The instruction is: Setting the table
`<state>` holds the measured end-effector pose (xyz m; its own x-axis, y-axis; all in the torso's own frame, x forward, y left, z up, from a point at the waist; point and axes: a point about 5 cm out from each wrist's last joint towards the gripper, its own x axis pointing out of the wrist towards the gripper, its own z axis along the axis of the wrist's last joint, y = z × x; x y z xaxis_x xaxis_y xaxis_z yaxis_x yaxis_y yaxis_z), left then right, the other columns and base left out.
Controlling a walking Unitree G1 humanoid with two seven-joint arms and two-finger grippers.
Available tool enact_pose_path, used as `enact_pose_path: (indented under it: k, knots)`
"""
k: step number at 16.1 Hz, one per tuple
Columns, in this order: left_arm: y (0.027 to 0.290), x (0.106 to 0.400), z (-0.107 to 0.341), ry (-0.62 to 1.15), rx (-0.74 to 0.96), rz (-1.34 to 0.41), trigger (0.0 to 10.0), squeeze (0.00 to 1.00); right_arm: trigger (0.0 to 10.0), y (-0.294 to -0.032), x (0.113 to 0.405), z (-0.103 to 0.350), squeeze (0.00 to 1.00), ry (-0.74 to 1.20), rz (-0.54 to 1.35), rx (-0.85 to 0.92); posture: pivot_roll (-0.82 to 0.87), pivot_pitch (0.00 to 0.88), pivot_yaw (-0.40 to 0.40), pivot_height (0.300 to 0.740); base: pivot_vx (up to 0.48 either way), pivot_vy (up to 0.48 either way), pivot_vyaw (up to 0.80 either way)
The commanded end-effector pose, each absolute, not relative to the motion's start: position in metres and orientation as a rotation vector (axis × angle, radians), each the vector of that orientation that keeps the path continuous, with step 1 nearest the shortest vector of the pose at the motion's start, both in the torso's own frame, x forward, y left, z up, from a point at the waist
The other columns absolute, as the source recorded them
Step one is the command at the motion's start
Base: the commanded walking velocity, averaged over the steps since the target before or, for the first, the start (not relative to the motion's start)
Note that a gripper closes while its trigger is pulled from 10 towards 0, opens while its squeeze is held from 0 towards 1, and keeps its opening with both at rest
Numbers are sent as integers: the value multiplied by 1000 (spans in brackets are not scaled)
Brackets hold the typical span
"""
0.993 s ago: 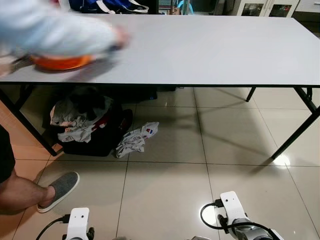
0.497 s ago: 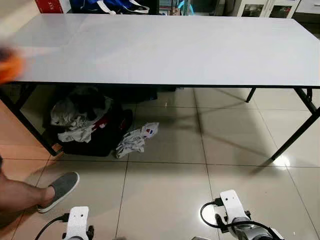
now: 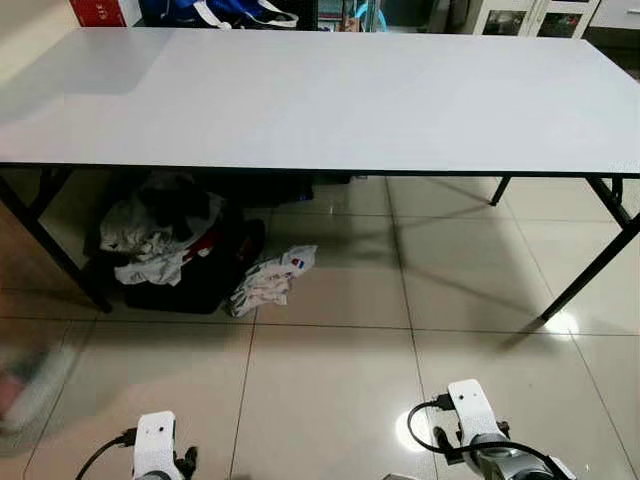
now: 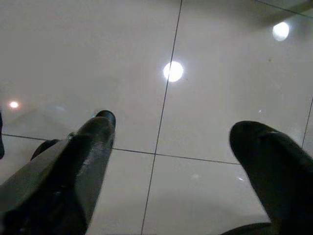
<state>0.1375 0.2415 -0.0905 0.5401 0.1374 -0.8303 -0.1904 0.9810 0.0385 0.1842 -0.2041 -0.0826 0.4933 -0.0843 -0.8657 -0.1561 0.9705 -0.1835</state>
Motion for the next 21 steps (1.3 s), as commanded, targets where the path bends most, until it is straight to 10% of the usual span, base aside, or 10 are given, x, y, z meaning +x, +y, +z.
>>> enact_pose_path:
  k: [1,15,16,17,21]
  knots:
    - [241,138,-90,975,-61,195,0,0,0,-205,189,-80,0,1043,37,-244,-59,21,-16,740,0,0,0]
    - [258,139,-85,936,-71,251,0,0,0,-198,187,-82,0,1044,25,-257,-32,31,23,740,0,0,0]
    - [259,140,-85,948,-92,270,0,0,4863,-200,184,-84,0,1064,-11,-255,-39,30,41,740,0,0,0]
    - [259,143,-84,950,-97,258,10000,1000,10000,-197,184,-84,1000,1060,-9,-219,-54,28,47,740,0,0,0]
    - [261,150,-80,933,-96,269,10000,1000,10000,-200,179,-86,1000,1070,-27,-193,-68,26,55,740,0,0,0]
